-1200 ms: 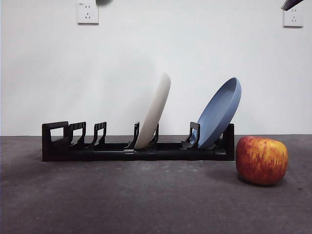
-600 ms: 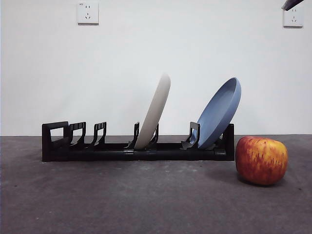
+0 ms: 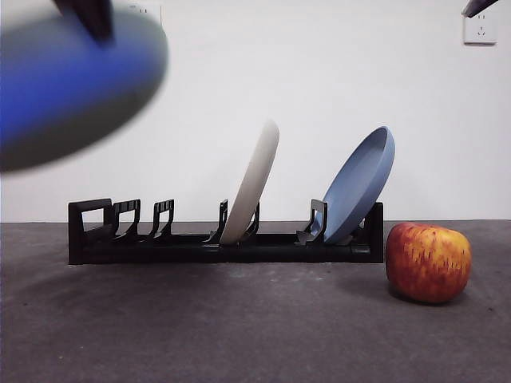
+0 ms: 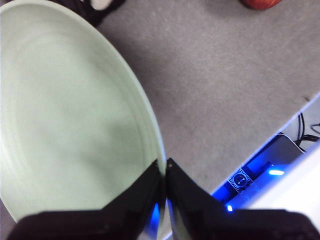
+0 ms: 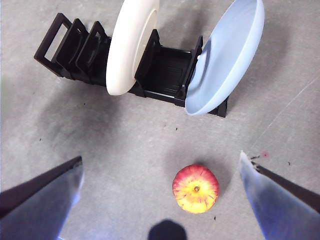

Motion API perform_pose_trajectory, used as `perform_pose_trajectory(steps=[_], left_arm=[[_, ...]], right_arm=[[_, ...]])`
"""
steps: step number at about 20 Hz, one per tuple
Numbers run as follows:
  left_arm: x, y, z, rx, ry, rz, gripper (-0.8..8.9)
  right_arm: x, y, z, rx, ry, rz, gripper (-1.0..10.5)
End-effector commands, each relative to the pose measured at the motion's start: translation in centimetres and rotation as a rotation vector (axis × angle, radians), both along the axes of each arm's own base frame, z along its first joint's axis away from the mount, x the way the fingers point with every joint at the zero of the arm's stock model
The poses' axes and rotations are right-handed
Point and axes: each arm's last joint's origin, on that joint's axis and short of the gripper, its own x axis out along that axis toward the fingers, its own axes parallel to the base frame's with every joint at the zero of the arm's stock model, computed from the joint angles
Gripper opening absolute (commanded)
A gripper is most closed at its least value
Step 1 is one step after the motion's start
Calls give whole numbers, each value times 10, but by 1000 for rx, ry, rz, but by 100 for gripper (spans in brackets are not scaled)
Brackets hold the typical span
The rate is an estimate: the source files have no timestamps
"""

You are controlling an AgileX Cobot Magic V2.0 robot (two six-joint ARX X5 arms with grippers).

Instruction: Take the green plate from the plate rack,put the plate on the table,take the apple from the table,put the apple in the plate

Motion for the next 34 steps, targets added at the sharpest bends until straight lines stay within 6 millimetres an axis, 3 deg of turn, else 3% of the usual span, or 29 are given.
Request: perform_pose_trajectory(steps=[1,9,13,16,20,25,28,30,34], left_arm=[[12,-19,-30,10,-13,-11,-9],[49,-76,-120,166,79,-65,-9],[55,-89,-159,213,187,-95,-9],[56,-92,-171,224,239,-106,-8],[57,-90,-170,202,238,-58,12],[63,-86,-168,192,240,-26,268],[64,-82,-157,163,220,-20,288],[61,-78,-137,110,181,-25,288],[43,-55,-70,-101,89,-62,288]], right_arm=[[0,0,1,2,-5,-4,783],[0,0,1,2,-5,-3,783],[0,0,1,1,-6,-4,782],[0,0,1,1,-6,-4,782],[0,0,1,1,-5,-3,783],[0,0,1,-1,4,-3,782],[-1,0,0,-4,11,-4,782],[-1,0,0,-5,14,-4,782],[-1,0,0,-10,13,2,782]])
